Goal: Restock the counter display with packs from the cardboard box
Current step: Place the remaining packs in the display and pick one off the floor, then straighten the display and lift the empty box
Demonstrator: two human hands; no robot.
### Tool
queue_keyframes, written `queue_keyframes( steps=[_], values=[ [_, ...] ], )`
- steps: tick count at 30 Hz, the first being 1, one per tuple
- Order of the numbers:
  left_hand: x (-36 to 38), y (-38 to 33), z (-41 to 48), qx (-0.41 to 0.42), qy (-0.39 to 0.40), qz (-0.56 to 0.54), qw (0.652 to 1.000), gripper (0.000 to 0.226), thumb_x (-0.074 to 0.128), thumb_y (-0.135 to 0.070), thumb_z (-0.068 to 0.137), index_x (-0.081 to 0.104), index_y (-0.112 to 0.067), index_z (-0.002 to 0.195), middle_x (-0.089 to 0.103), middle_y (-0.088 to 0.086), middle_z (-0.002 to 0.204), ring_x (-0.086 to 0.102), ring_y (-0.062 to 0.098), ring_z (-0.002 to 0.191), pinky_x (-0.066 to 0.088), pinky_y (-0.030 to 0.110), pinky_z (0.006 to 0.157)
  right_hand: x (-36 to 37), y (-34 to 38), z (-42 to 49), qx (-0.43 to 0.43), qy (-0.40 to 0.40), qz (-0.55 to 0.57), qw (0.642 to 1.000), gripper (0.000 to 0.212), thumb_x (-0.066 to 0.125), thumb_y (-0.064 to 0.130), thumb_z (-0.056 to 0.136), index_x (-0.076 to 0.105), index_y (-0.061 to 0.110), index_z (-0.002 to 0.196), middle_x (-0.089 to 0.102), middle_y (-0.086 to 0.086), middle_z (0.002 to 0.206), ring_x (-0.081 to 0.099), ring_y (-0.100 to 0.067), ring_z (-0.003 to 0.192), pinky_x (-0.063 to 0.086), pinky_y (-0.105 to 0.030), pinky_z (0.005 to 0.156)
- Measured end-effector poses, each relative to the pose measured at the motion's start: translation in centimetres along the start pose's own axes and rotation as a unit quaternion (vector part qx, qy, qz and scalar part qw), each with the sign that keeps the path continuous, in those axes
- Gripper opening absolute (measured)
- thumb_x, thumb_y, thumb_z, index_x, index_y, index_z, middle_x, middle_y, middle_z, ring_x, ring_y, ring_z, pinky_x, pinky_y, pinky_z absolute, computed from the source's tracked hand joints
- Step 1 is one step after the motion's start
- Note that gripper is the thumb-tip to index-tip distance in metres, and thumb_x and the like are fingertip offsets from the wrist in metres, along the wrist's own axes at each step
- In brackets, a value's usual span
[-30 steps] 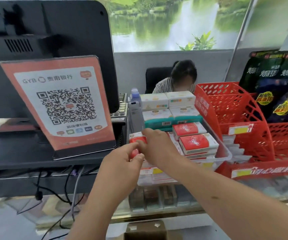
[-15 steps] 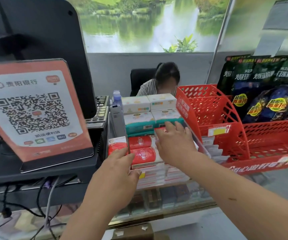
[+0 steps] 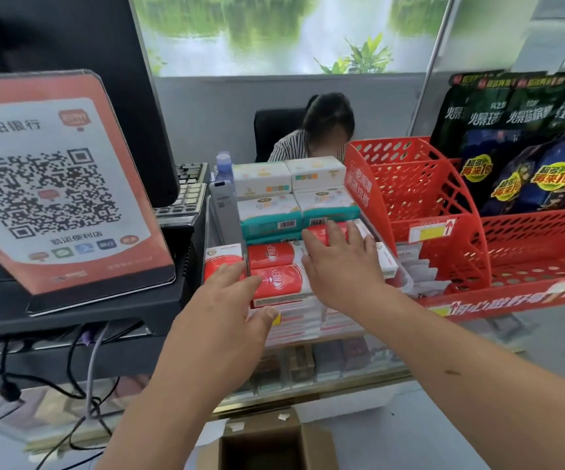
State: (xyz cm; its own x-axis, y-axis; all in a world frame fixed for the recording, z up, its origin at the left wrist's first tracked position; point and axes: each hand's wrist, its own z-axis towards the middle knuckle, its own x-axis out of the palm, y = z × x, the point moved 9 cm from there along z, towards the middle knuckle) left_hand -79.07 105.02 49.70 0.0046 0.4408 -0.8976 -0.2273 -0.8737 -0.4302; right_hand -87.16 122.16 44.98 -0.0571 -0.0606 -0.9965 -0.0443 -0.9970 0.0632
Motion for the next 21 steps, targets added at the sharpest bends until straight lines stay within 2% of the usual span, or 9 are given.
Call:
queue_keyframes(
  steps=[3, 7, 10, 11, 15, 18, 21],
  values=[
    [-0.5, 0.2, -0.5, 0.010, -0.017, -0.013, 1.000, 0.051, 0.050, -0.044, 0.095, 0.040, -0.034, 0.145, 0.028, -0.020, 0.155, 0.024, 0.003, 0.141, 0.026, 0.028, 0.113, -0.2, 0.1, -0.1, 0.004, 0.004, 0.003, 1.000, 0.055, 0.027, 0.045, 0.103, 0.014, 0.031, 0.154, 0.008, -0.013, 0.163, 0.001, -0.040, 0.149, 0.004, -0.061, 0.118],
    [-0.4, 0.8, -1.2, 0.016, -0.026, -0.037, 0.999, 0.048, 0.051, -0.042, 0.095, 0.045, -0.033, 0.142, 0.035, -0.020, 0.151, 0.034, 0.004, 0.136, 0.031, 0.027, 0.109, -1.5, -0.6, -0.8, 0.034, -0.047, 0.014, 0.998, 0.058, 0.027, 0.051, 0.101, 0.015, 0.031, 0.154, 0.011, -0.014, 0.162, 0.003, -0.041, 0.148, 0.007, -0.062, 0.117],
    [-0.1, 0.8, -1.4, 0.027, -0.032, -0.055, 0.998, 0.046, 0.053, -0.040, 0.095, 0.048, -0.032, 0.141, 0.038, -0.019, 0.150, 0.035, 0.005, 0.135, 0.031, 0.028, 0.109, -0.5, -1.0, -1.0, 0.062, -0.009, 0.038, 0.997, 0.063, 0.025, 0.055, 0.099, 0.009, 0.031, 0.155, 0.006, -0.015, 0.163, 0.000, -0.040, 0.149, 0.004, -0.061, 0.118],
    [0.0, 0.8, -1.6, 0.032, -0.034, -0.065, 0.997, 0.045, 0.054, -0.039, 0.095, 0.050, -0.032, 0.139, 0.040, -0.018, 0.149, 0.037, 0.006, 0.135, 0.032, 0.028, 0.109, -0.5, -1.0, -1.1, 0.057, -0.018, 0.044, 0.997, 0.063, 0.026, 0.055, 0.099, 0.011, 0.030, 0.155, 0.007, -0.016, 0.162, 0.001, -0.040, 0.149, 0.005, -0.061, 0.118],
    [1.4, 1.5, -2.9, 0.053, -0.042, -0.121, 0.990, 0.037, 0.058, -0.033, 0.094, 0.060, -0.028, 0.130, 0.052, -0.016, 0.138, 0.052, 0.009, 0.120, 0.042, 0.032, 0.103, -3.4, -0.2, -4.1, 0.016, -0.135, 0.112, 0.984, 0.061, 0.032, 0.052, 0.099, 0.031, 0.020, 0.151, 0.025, -0.018, 0.157, 0.016, -0.037, 0.146, 0.015, -0.054, 0.119],
    [2.7, 2.2, -4.1, 0.054, -0.079, -0.151, 0.984, 0.027, 0.061, -0.025, 0.093, 0.069, -0.024, 0.119, 0.064, -0.013, 0.123, 0.056, 0.004, 0.112, 0.046, 0.027, 0.098, -2.4, 0.6, -9.3, -0.020, -0.159, 0.169, 0.973, 0.057, 0.036, 0.046, 0.098, 0.043, 0.015, 0.146, 0.034, -0.016, 0.154, 0.026, -0.034, 0.144, 0.021, -0.052, 0.118],
    [4.5, 2.8, -4.9, 0.047, -0.107, -0.146, 0.982, 0.023, 0.063, -0.019, 0.092, 0.072, -0.020, 0.113, 0.068, -0.010, 0.115, 0.058, 0.004, 0.109, 0.045, 0.023, 0.097, 0.7, 1.2, -12.5, -0.070, -0.152, 0.174, 0.970, 0.052, 0.040, 0.039, 0.099, 0.049, 0.011, 0.141, 0.039, -0.018, 0.151, 0.030, -0.033, 0.143, 0.024, -0.050, 0.118]
  ],
)
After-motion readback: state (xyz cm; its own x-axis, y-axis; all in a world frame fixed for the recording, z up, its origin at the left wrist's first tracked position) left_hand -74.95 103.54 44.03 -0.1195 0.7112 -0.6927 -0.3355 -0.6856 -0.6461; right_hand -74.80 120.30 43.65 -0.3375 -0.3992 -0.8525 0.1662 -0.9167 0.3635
